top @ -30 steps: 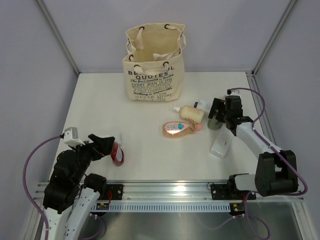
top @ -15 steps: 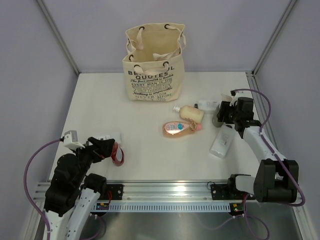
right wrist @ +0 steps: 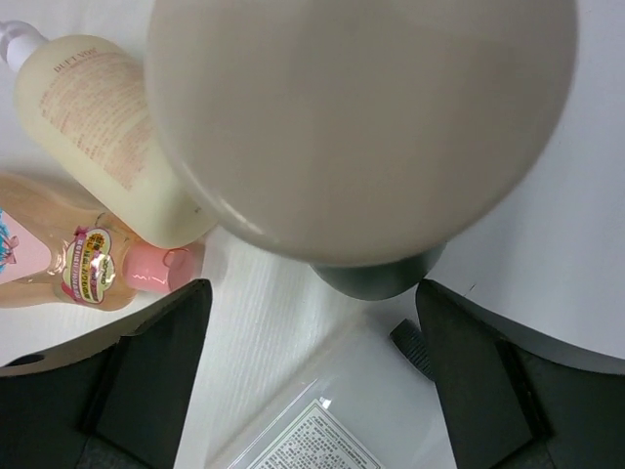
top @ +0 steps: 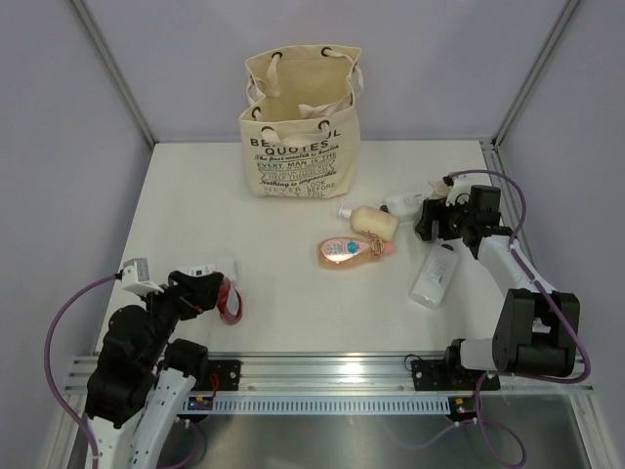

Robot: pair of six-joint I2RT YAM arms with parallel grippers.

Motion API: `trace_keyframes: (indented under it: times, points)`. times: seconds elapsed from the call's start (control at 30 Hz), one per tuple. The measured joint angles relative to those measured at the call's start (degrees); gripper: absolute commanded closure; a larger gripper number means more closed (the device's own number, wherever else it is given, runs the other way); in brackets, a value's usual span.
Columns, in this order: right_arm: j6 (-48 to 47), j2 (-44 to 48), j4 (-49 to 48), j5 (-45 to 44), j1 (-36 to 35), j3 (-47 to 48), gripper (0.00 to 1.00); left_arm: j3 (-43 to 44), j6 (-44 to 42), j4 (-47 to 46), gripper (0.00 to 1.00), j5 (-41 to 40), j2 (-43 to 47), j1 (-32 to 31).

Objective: Place the personal care products into the canvas bag

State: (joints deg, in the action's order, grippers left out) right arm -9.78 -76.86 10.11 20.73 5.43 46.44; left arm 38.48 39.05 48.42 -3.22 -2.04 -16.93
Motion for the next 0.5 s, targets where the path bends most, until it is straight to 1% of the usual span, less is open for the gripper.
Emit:
trace_keyframes:
  times: [0.07, 0.23, 0.37, 0.5]
  points:
    - [-0.9, -1.3, 0.0, 0.0, 0.0, 0.3, 0.01, 0.0, 0.0, 0.0, 0.01, 0.0, 0.2, 0.0]
    - [-4.2, -4.1, -1.1, 1.6, 0.6, 2.0, 0.01, 0.0, -0.1, 0.0, 0.01, 0.1, 0.2, 0.0]
    - [-4.6, -6.6, -3.8, 2.0, 0.6, 4.7, 0.05, -0.3, -0.4, -0.1, 0.01, 0.4, 0.6, 0.0]
    - [-4.6, -8.8, -6.3, 2.8, 0.6, 5.7, 0.13, -0.4, -0.7, -0.1, 0.01, 0.5, 0.9, 0.0]
